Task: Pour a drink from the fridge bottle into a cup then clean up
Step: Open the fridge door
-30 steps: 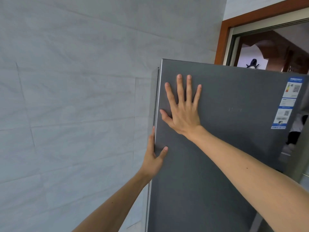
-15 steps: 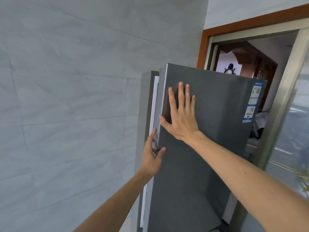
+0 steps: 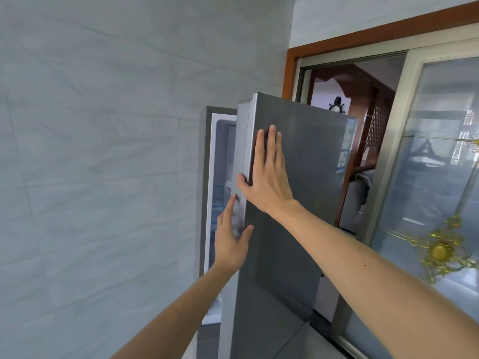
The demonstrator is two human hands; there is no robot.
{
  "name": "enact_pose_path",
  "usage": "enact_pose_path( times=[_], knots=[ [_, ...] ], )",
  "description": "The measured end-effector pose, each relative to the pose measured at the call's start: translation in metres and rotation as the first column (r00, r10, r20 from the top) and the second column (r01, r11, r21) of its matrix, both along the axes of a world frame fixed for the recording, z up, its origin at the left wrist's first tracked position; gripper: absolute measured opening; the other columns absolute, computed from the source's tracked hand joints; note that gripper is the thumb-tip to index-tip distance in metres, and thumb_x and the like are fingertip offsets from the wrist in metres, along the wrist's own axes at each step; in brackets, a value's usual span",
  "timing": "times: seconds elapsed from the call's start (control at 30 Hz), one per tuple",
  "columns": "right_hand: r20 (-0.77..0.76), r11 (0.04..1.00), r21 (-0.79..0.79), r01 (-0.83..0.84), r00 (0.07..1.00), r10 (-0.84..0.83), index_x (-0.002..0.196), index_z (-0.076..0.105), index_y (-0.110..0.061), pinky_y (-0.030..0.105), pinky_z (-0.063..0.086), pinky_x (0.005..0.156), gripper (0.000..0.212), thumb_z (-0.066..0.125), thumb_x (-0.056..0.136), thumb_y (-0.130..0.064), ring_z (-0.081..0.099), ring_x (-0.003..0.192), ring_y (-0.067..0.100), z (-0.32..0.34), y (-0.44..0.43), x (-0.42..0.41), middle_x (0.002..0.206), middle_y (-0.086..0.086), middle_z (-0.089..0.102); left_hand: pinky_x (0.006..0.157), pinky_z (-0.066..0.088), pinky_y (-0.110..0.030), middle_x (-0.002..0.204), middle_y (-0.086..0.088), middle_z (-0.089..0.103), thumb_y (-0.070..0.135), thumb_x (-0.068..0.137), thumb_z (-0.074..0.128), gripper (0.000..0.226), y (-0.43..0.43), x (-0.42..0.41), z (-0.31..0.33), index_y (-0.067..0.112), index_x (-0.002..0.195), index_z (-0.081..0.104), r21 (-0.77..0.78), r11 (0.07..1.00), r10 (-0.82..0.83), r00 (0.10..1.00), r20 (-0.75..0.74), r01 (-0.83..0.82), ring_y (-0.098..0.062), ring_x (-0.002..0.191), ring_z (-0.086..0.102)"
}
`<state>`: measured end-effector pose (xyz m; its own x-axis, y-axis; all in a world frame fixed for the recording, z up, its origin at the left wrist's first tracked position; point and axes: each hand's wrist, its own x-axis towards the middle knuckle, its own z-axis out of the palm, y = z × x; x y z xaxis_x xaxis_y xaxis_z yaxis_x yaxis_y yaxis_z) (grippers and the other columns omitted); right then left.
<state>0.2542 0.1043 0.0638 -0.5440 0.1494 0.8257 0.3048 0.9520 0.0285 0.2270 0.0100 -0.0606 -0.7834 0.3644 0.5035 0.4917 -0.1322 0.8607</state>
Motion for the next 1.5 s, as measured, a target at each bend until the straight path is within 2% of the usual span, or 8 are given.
enact_pose_path(
  times=[0.2,0.43,0.6,0.7,0.83,1.03,1.27,1.5],
  knots=[
    [0.035,0.997,-0.024,-0.078,0.996,0.078,0.152,-0.017,-0.002,0.052,0.019,0.122,0.102,0.055,0.093,-0.043,-0.008,0.15,0.04,-0.001,0.008,0.063,0.162,0.023,-0.016,0.107,0.047,-0.052,0.157,0.015,0.029,0.031,0.09,0.07,0.085,-0.003,0.054,0.002,0.074,0.135,0.013,-0.096,0.995,-0.022,0.999,-0.044,0.017,-0.022,0.139,0.042],
    [0.06,0.991,-0.108,-0.077,0.995,0.083,0.152,-0.015,0.002,0.043,0.039,0.113,0.096,0.054,0.095,-0.032,-0.004,0.151,0.035,0.003,0.013,0.135,0.162,0.019,-0.016,0.112,0.043,-0.048,0.156,0.01,0.034,0.019,0.085,0.078,0.095,-0.005,0.102,0.009,0.044,0.152,0.015,-0.146,0.983,-0.115,0.992,-0.047,0.107,-0.019,0.138,0.042],
    [0.105,0.991,-0.131,-0.011,0.994,0.025,0.152,-0.019,-0.002,0.028,0.025,0.111,0.096,0.053,0.098,-0.034,0.004,0.152,0.032,0.009,0.021,0.182,0.163,0.015,-0.016,0.103,0.048,-0.04,0.14,0.008,0.04,0.021,0.083,0.079,0.098,0.002,0.122,0.014,0.048,0.148,0.011,-0.151,0.969,-0.2,0.98,-0.02,0.195,-0.024,0.127,0.049],
    [0.12,0.989,-0.143,0.04,0.992,-0.022,0.153,-0.019,-0.004,0.037,0.041,0.109,0.093,0.05,0.099,-0.036,0.016,0.15,0.032,0.008,0.027,0.206,0.164,0.014,-0.014,0.096,0.046,-0.033,0.142,0.003,0.04,0.022,0.083,0.08,0.098,0.011,0.131,0.016,0.038,0.152,0.012,-0.164,0.954,-0.254,0.967,-0.006,0.249,-0.023,0.124,0.049],
    [0.123,0.979,-0.148,0.141,0.985,-0.123,0.154,-0.015,-0.007,0.04,0.051,0.101,0.087,0.046,0.101,-0.039,0.033,0.144,0.033,0.005,0.032,0.236,0.165,0.012,-0.008,0.101,0.05,-0.045,0.14,-0.005,0.044,0.026,0.082,0.08,0.09,0.024,0.143,0.016,0.028,0.15,0.02,-0.207,0.927,-0.308,0.95,0.053,0.312,-0.026,0.117,0.055],
    [0.098,0.926,-0.067,0.371,0.926,-0.364,0.155,-0.003,-0.002,0.044,0.05,0.095,0.086,0.047,0.1,-0.044,0.045,0.132,0.041,0.005,0.041,0.279,0.164,0.019,0.001,0.113,0.038,-0.048,0.155,-0.004,0.036,0.038,0.085,0.075,0.094,0.039,0.152,0.015,0.028,0.156,0.015,-0.308,0.841,-0.453,0.89,0.051,0.446,-0.029,0.138,0.042],
    [0.128,0.823,0.082,0.563,0.813,-0.569,0.158,0.01,-0.011,0.052,0.035,0.112,0.086,0.063,0.092,-0.027,0.031,0.141,0.044,0.002,0.053,0.319,0.162,0.025,0.009,0.114,0.034,-0.04,0.162,-0.001,0.026,0.036,0.089,0.071,0.091,0.059,0.184,0.014,0.034,0.157,0.011,-0.328,0.653,-0.697,0.711,0.091,0.682,-0.028,0.145,0.032],
    [0.238,0.801,-0.089,0.593,0.793,-0.561,0.157,-0.009,-0.02,0.045,0.011,0.123,0.089,0.055,0.095,-0.028,-0.003,0.152,0.034,0.0,0.071,0.35,0.163,0.015,-0.018,0.12,0.025,-0.048,0.166,0.001,0.012,0.043,0.088,0.07,0.095,0.096,0.222,0.021,0.04,0.157,0.003,-0.374,0.542,-0.775,0.62,0.123,0.752,-0.029,0.151,0.02]
  ],
)
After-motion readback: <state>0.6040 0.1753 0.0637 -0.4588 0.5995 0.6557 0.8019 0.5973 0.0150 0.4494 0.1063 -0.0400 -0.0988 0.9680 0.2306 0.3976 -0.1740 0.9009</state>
